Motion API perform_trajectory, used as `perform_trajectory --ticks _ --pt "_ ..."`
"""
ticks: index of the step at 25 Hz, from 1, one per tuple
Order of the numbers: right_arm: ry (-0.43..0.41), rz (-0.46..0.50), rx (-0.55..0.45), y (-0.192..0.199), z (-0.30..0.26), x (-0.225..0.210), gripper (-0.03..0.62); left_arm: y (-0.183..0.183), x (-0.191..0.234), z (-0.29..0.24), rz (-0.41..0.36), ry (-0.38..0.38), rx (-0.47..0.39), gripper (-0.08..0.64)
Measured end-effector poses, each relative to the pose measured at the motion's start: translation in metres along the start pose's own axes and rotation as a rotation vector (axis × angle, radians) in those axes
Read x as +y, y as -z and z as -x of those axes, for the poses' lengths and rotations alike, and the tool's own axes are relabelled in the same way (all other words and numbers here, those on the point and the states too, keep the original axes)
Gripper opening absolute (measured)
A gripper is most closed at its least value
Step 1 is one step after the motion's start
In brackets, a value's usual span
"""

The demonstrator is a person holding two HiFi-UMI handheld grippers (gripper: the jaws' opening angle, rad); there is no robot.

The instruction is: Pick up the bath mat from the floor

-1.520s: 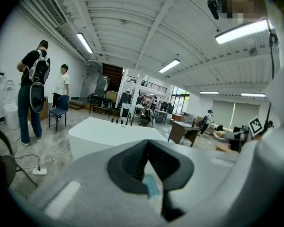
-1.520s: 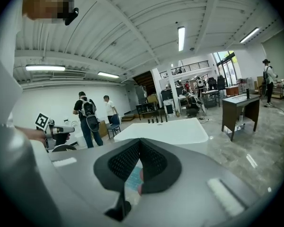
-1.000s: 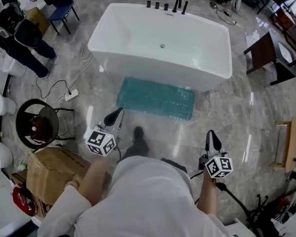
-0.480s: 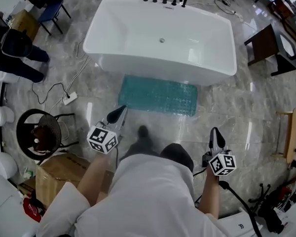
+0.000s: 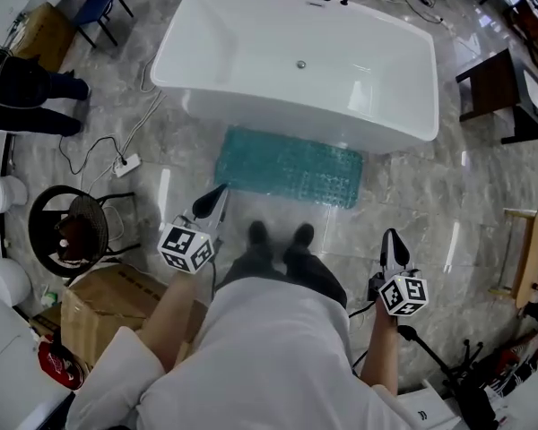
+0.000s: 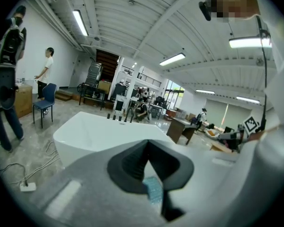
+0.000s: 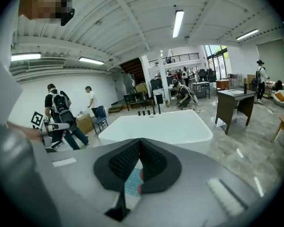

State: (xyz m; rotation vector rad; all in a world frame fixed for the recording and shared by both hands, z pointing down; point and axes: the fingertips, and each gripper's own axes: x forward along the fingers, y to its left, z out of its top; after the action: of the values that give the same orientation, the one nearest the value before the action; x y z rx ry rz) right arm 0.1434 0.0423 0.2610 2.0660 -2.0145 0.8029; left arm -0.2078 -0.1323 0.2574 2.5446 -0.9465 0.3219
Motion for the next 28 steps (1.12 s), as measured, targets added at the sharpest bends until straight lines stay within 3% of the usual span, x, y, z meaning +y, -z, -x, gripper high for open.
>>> perform_trajectory --ticks 12,21,28 --pt "-0.062 0.044 0.118 0.025 -0.085 -0.085 0.005 0.040 0.005 -0.077 -0.007 -0.134 0.058 0.002" --pt "-0.013 0.012 0.171 0.099 -0.170 -0.141 0.005 0.119 0.059 -0.142 -0.021 -0.189 0.118 0.002" --pt "0.013 -0.003 0.202 0.180 -0.240 -0.176 0.005 0.210 0.113 -0.193 -0.037 -0.188 0.167 0.002"
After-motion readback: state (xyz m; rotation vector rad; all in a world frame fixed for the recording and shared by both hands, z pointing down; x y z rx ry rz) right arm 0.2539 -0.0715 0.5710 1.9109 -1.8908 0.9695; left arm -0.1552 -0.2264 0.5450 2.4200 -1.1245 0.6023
